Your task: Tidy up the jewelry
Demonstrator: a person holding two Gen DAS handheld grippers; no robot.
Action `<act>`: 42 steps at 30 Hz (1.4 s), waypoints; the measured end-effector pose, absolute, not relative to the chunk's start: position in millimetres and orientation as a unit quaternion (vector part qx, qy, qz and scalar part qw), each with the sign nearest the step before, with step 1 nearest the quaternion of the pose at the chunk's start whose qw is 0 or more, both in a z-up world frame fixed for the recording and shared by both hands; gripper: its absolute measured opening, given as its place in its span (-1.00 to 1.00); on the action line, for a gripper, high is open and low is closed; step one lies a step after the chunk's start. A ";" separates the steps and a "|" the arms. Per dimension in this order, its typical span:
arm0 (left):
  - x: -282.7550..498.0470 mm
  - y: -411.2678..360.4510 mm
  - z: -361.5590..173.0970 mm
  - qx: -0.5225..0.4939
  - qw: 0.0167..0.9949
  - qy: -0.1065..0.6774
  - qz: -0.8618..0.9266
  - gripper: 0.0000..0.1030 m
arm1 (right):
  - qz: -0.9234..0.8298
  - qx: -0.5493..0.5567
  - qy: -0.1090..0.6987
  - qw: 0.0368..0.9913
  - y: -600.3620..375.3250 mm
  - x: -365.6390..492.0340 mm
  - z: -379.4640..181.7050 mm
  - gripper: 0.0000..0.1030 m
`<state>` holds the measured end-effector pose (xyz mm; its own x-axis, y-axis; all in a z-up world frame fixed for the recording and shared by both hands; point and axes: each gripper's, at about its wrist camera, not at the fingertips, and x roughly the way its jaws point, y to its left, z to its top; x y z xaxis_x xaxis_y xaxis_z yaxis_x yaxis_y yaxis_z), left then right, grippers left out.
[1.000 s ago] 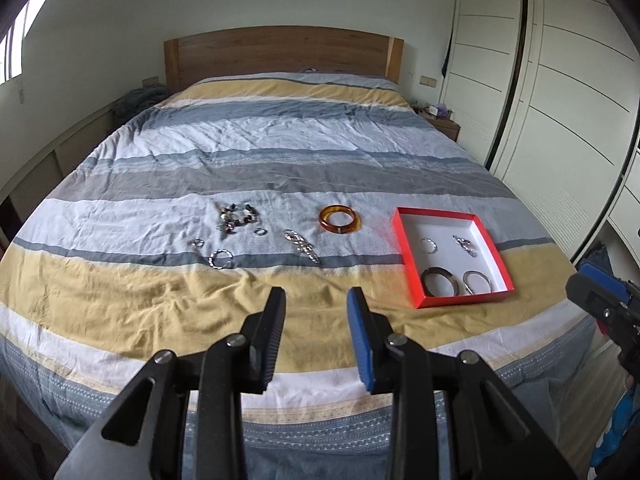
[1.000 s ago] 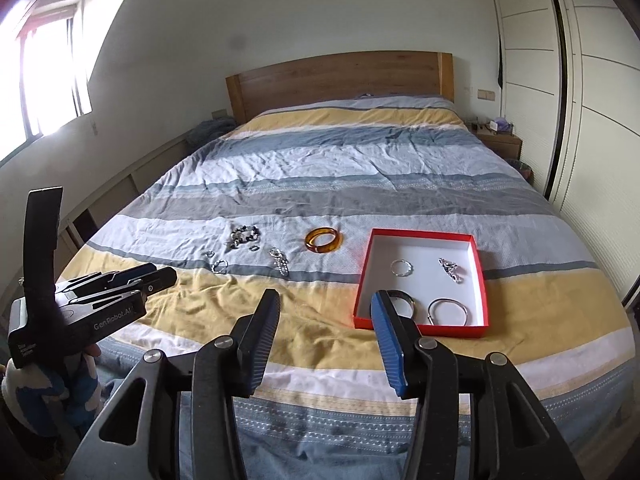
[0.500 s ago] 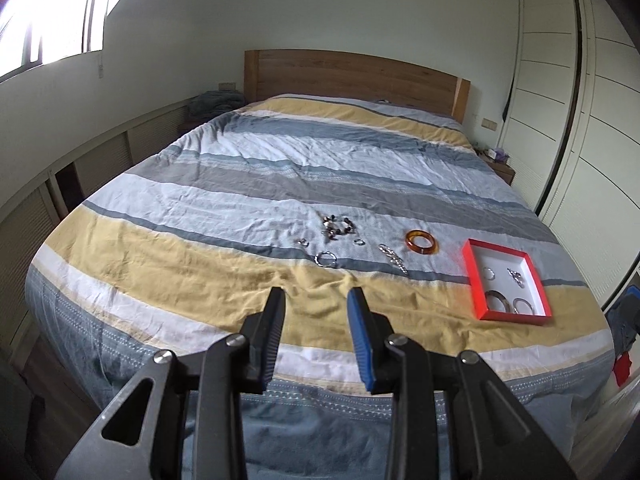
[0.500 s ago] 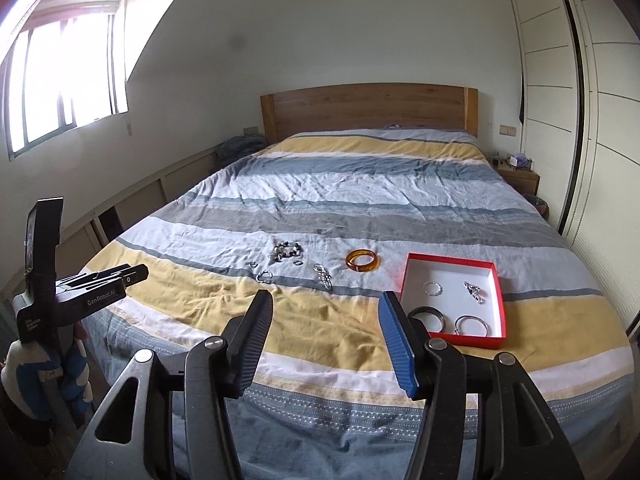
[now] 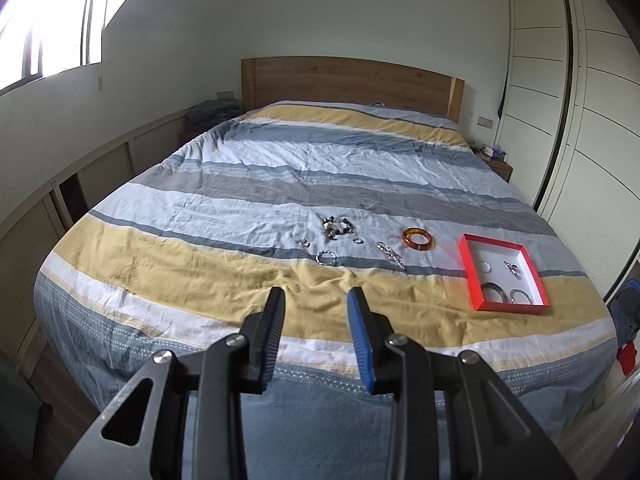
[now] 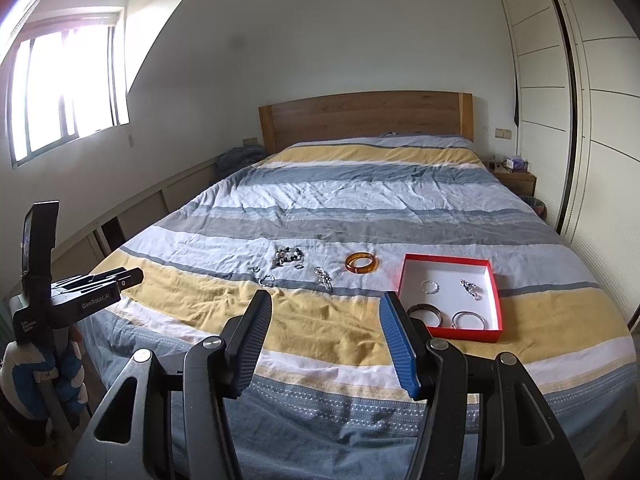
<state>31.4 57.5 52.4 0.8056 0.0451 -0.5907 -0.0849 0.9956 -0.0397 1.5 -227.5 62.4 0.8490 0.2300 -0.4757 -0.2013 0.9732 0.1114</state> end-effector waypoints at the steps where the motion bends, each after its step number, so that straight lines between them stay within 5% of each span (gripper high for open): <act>1: 30.5 56.6 53.8 -0.031 0.950 0.308 0.033 -0.41 | 0.111 0.029 0.248 0.962 -227.6 1.1 64.3 0.08; 25: 38.9 65.9 52.1 -0.041 0.949 0.311 0.032 -0.41 | 0.107 0.021 0.241 0.964 -222.3 -0.6 69.4 0.10; 42: 101.7 85.6 16.1 -0.036 0.935 0.352 0.033 -0.41 | 0.151 0.008 0.283 0.947 -204.4 84.3 37.4 0.10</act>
<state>101.7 85.6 16.1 0.7507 0.0364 -0.6596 -0.0871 0.9952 -0.0442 84.3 -204.4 37.4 0.7940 0.2910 -0.5338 -0.2824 0.9541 0.1000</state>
